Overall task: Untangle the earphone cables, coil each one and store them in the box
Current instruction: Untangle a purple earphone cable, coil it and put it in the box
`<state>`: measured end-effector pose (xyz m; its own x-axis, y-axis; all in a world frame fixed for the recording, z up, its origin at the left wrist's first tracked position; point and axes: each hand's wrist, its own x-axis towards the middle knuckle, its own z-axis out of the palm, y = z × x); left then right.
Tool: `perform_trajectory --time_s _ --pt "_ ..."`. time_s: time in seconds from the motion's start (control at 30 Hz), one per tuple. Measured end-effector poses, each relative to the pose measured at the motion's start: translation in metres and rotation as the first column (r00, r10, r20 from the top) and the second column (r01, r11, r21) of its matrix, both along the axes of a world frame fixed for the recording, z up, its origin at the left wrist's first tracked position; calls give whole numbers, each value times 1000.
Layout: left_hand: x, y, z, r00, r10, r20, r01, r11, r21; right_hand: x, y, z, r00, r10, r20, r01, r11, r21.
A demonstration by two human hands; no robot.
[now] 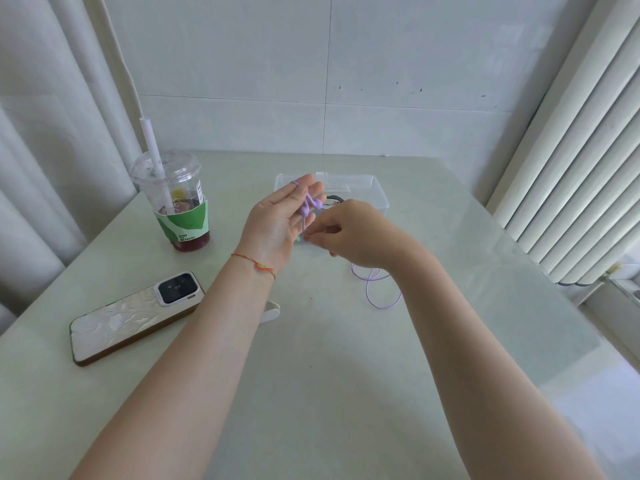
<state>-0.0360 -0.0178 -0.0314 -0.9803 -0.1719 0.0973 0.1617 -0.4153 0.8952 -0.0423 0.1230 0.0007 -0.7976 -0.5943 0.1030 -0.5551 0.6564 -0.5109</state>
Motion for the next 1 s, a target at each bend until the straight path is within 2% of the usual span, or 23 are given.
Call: perform_trajectory --time_s 0.1,0.17,0.27,0.4,0.47,0.67,0.8,0.9,1.0 --pt "-3 4 -4 1000 31 -5 -31 999 -7 3 -2 3 999 -7 -35 6 999 -31" --pt "-3 4 -6 998 47 36 -43 994 -97 2 1 6 997 -47 -60 42 995 -89" --pt "-1 3 -7 995 -17 100 41 971 -236 -2 9 11 991 -108 -81 96 985 -142" --pt "4 4 -3 983 -115 141 154 939 -307 -9 18 12 979 -175 -101 157 973 -170" --pt "3 3 -2 983 -104 148 140 957 -256 -10 21 14 982 -169 -90 154 976 -154" --pt "0 -3 -1 984 47 175 -47 999 -3 -7 23 14 996 -83 -32 82 995 -50" --pt "-1 -5 0 976 93 197 -105 993 50 -4 19 13 998 -58 -25 57 997 -45" --pt "1 -5 2 970 115 213 -102 992 -72 -6 18 13 993 -105 -54 100 991 -93" --pt "3 -2 0 976 78 204 -30 974 -225 -6 18 13 993 -107 -56 99 986 -132"
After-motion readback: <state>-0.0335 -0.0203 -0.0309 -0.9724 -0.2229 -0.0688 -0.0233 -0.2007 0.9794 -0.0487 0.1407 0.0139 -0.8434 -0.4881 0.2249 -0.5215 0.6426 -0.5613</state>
